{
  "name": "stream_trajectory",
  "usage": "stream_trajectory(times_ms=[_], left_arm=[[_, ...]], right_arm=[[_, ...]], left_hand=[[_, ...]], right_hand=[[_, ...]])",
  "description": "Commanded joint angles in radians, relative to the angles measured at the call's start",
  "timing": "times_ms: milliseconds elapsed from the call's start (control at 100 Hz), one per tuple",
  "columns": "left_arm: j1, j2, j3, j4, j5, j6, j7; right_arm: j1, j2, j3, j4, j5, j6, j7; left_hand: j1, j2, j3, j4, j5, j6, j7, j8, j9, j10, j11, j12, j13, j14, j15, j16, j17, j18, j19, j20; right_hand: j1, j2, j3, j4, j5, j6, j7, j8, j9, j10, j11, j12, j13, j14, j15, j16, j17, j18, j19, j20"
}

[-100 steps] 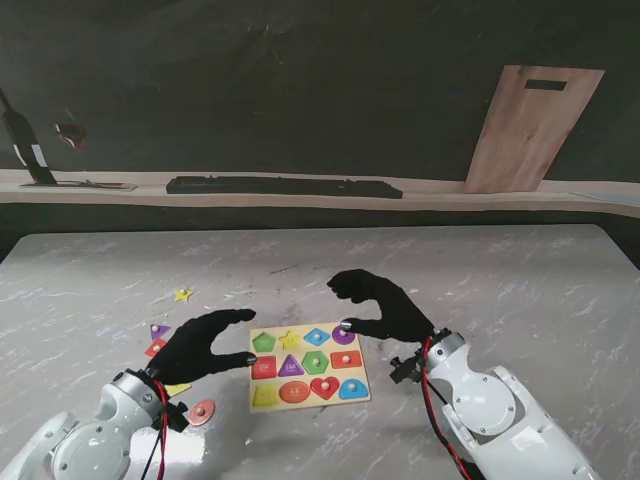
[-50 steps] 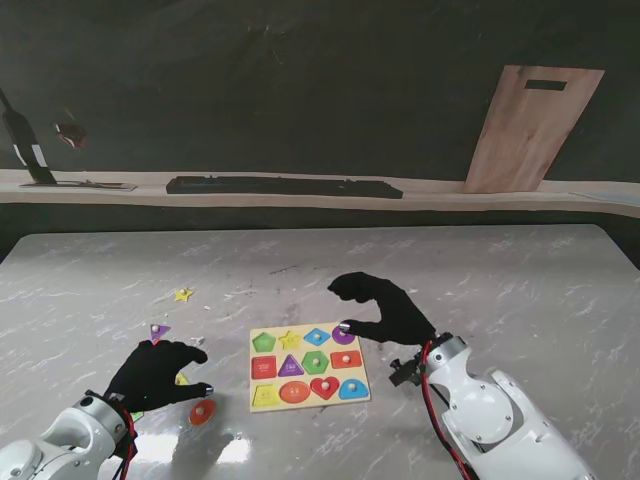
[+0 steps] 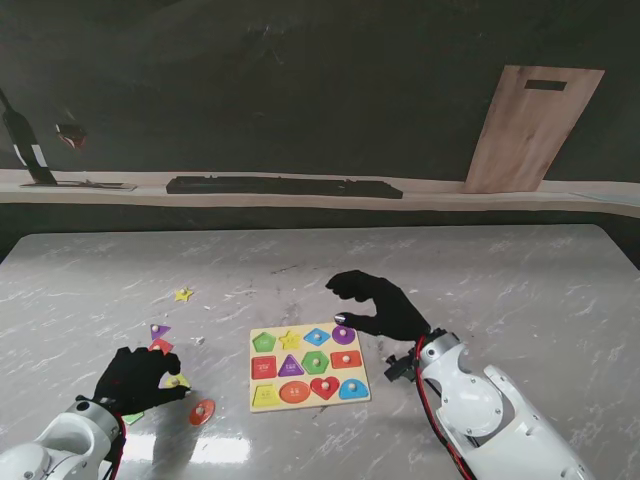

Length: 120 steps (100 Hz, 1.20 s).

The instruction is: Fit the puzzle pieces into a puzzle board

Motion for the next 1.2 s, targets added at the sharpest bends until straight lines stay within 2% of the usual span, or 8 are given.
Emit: stream_trajectory(times_ms=[0,100,140,190,350,500,870,1190], left_arm=[[0.003,0.004,0.003,0.001,-0.017,0.009,-0.022],[0.002,0.006,0.001,0.0,-0.022,0.017,-0.048],[0.001,0.007,0.001,0.001,-0.019,0.021,-0.057],[-0.003,0.008,0.002,0.006,-0.014,0.021,-0.06],[-0.024,0.007,0.016,0.041,-0.003,0.035,-0.027],[-0.05,0.006,0.032,0.083,0.016,0.036,0.026],[-0.099,0.01,0.073,0.162,0.047,0.05,0.069],[-0.126,0.012,0.105,0.21,0.067,0.067,0.108]], right_arm=[[-0.006,-0.006,-0.001,-0.002,-0.003,0.003,-0.006],[-0.005,-0.006,-0.004,-0.002,0.0,0.009,-0.006],[-0.004,-0.007,-0.006,-0.002,0.006,0.01,-0.004],[-0.002,-0.006,-0.007,-0.001,0.011,0.011,0.0],[0.003,-0.006,-0.01,0.005,0.012,0.011,0.004],[0.002,-0.007,-0.011,0.004,0.016,0.016,0.001],[-0.002,-0.007,-0.008,0.0,0.007,0.012,-0.005],[-0.004,-0.007,-0.003,0.001,0.003,0.007,-0.007]], left_hand=[[0.01,-0.036,0.118,0.021,-0.025,0.006,-0.025,-0.015,-0.016,-0.01,0.032,0.055,0.003,-0.006,0.03,0.052,0.012,-0.036,0.045,0.043],[0.019,-0.094,0.321,0.021,-0.056,-0.005,-0.054,-0.019,-0.034,-0.018,0.045,0.085,-0.003,-0.015,0.046,0.08,0.017,-0.049,0.055,0.067],[0.023,-0.115,0.389,0.018,-0.065,-0.008,-0.067,-0.026,-0.028,-0.022,0.032,0.225,0.0,-0.018,0.061,0.103,0.025,-0.057,0.062,0.081],[0.034,-0.152,0.426,0.005,-0.068,-0.009,-0.076,-0.034,-0.007,-0.026,0.035,0.333,0.014,-0.022,0.098,0.137,0.044,-0.062,0.078,0.101],[0.03,-0.15,0.367,-0.007,-0.06,-0.011,-0.071,-0.049,0.021,-0.032,0.112,0.411,0.056,-0.026,0.211,0.223,0.11,-0.076,0.146,0.181],[-0.007,-0.123,0.327,0.0,-0.045,-0.014,-0.038,-0.049,0.035,-0.04,0.18,0.349,0.088,-0.028,0.259,0.248,0.151,-0.077,0.169,0.227],[0.034,-0.148,0.332,-0.022,-0.033,-0.035,0.012,-0.051,0.063,-0.05,0.207,0.415,0.105,-0.038,0.283,0.251,0.172,-0.075,0.177,0.227],[0.054,-0.152,0.313,-0.033,-0.031,-0.05,0.046,-0.043,0.055,-0.047,0.196,0.417,0.095,-0.035,0.275,0.247,0.162,-0.072,0.168,0.223]], right_hand=[[-0.037,0.01,-0.018,0.015,0.015,-0.023,-0.012,0.017,0.015,-0.009,0.008,0.007,0.015,-0.016,0.011,0.011,0.001,-0.003,0.015,0.02],[-0.046,0.037,-0.031,0.016,0.015,-0.025,-0.014,0.016,0.018,-0.009,0.009,0.007,0.017,-0.016,0.012,0.012,-0.002,0.001,0.015,0.022],[-0.042,0.039,-0.036,0.017,0.02,-0.023,-0.013,0.017,0.019,-0.008,0.009,0.007,0.015,-0.015,0.012,0.012,-0.003,0.004,0.016,0.023],[-0.043,0.046,-0.044,0.018,0.017,-0.026,-0.015,0.016,0.021,-0.007,0.009,0.007,0.016,-0.016,0.014,0.013,-0.004,0.006,0.018,0.024],[-0.041,0.061,-0.061,0.021,0.019,-0.026,-0.016,0.016,0.026,-0.008,0.012,0.008,0.017,-0.016,0.016,0.015,-0.004,0.011,0.023,0.029],[-0.04,0.087,-0.08,0.024,0.026,-0.025,-0.015,0.017,0.032,-0.004,0.016,0.01,0.02,-0.014,0.021,0.018,0.0,0.016,0.034,0.037],[-0.035,0.12,-0.118,0.031,0.03,-0.03,-0.018,0.017,0.041,-0.002,0.019,0.011,0.022,-0.01,0.03,0.025,0.0,0.022,0.051,0.052],[-0.034,0.134,-0.131,0.034,0.029,-0.031,-0.021,0.016,0.042,-0.002,0.019,0.011,0.022,-0.01,0.032,0.026,0.002,0.022,0.053,0.055]])
